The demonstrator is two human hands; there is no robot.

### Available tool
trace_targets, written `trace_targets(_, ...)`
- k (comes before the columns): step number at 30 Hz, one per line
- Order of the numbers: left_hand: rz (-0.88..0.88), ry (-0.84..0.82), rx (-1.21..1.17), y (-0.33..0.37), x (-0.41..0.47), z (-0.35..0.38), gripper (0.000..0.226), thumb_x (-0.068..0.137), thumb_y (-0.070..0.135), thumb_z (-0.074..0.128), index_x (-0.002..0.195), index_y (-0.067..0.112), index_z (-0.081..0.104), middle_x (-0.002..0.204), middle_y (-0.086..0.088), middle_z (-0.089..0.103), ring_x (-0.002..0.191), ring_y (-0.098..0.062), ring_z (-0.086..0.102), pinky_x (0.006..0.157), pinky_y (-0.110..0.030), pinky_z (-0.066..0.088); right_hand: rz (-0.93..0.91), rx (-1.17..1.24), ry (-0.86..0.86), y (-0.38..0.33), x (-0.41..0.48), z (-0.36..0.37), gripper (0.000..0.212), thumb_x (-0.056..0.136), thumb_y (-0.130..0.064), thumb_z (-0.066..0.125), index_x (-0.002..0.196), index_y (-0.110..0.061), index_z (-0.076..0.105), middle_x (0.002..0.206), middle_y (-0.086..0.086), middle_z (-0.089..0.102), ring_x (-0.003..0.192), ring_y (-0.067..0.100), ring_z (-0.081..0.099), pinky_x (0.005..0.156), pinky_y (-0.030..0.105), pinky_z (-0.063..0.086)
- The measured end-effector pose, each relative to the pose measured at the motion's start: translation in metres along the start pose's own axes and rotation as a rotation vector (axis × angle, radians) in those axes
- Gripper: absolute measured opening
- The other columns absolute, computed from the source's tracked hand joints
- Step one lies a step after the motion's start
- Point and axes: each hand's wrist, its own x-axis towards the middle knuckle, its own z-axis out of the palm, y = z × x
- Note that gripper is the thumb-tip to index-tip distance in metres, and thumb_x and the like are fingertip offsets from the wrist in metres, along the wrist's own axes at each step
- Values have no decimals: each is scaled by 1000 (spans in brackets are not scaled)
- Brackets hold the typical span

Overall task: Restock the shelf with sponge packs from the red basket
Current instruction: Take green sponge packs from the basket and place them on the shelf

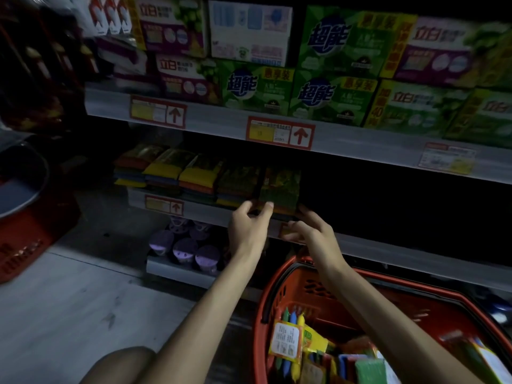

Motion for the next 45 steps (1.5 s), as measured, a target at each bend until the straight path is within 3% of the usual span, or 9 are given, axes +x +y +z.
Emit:
trace_targets(4, 0, -8, 6, 1, -3, -2, 58, 98, 42, 64, 146, 12, 53, 107, 12, 60, 81, -1, 51, 69, -24, 40, 3, -14, -13, -1, 3, -2, 62, 95, -7, 62, 154, -14, 44, 98, -1, 72, 79, 14, 74, 69, 11, 53)
trace_targets(7, -1, 8, 31, 3, -3, -4, 58, 97, 43, 64, 145, 13, 55, 131, -1, 65, 101, -13, 58, 80, -26, 40, 8, -42, -31, -3, 3, -3, 63, 95, -8, 62, 155, -16, 42, 87, -1, 72, 77, 18, 73, 76, 15, 52)
trace_targets(13, 25, 19, 72, 6, -5, -6, 54, 102, 39, 59, 150, 15, 50, 145, -4, 58, 127, -23, 58, 83, -27, 40, 35, -76, -109, -8, 3, 0, 70, 95, -9, 60, 158, -22, 33, 136, 21, 61, 72, 17, 76, 61, 10, 48)
trace_targets(16, 11, 35, 99, 5, -5, -7, 49, 102, 36, 58, 146, 15, 53, 133, -3, 64, 111, -19, 64, 78, -26, 43, 40, -57, -110, -8, 5, -3, 68, 94, -7, 59, 157, -21, 36, 117, 18, 71, 72, 19, 76, 60, 9, 48)
trace_targets(18, 3, 40, 99, 5, -4, -8, 44, 102, 34, 58, 142, 14, 57, 107, 6, 66, 85, -5, 61, 62, -21, 43, 44, -51, -86, -8, 7, -5, 68, 94, -5, 59, 156, -20, 37, 102, 14, 75, 74, 19, 75, 60, 10, 50)
trace_targets(21, -19, 34, 115, 5, -5, -8, 42, 103, 31, 58, 142, 15, 56, 87, 20, 53, 73, 7, 51, 55, -12, 38, 44, -50, -76, -8, 7, -3, 70, 94, -3, 59, 158, -18, 35, 103, 20, 74, 72, 19, 75, 61, 13, 53)
trace_targets(26, -34, 28, 135, 8, -7, -12, 41, 103, 25, 56, 144, 18, 54, 84, 23, 50, 69, 3, 53, 48, -12, 40, 47, -51, -116, -11, 6, 3, 71, 94, 0, 57, 157, -22, 33, 133, 32, 59, 61, 16, 73, 53, 24, 56)
trace_targets(31, -47, 19, 114, 8, -6, -14, 43, 103, 22, 55, 146, 17, 52, 83, 22, 48, 66, 2, 51, 55, -16, 41, 52, -34, -91, -7, 8, 1, 68, 95, 0, 56, 156, -23, 37, 119, 25, 67, 72, 22, 73, 59, 28, 57)
trace_targets(45, -26, 8, 95, 2, -3, -18, 43, 102, 20, 58, 145, 20, 51, 86, 21, 50, 67, 4, 48, 57, -15, 41, 22, 16, -47, 0, 13, 4, 59, 93, -1, 61, 145, -25, 47, 129, 12, 63, 107, 28, 69, 81, 37, 62)
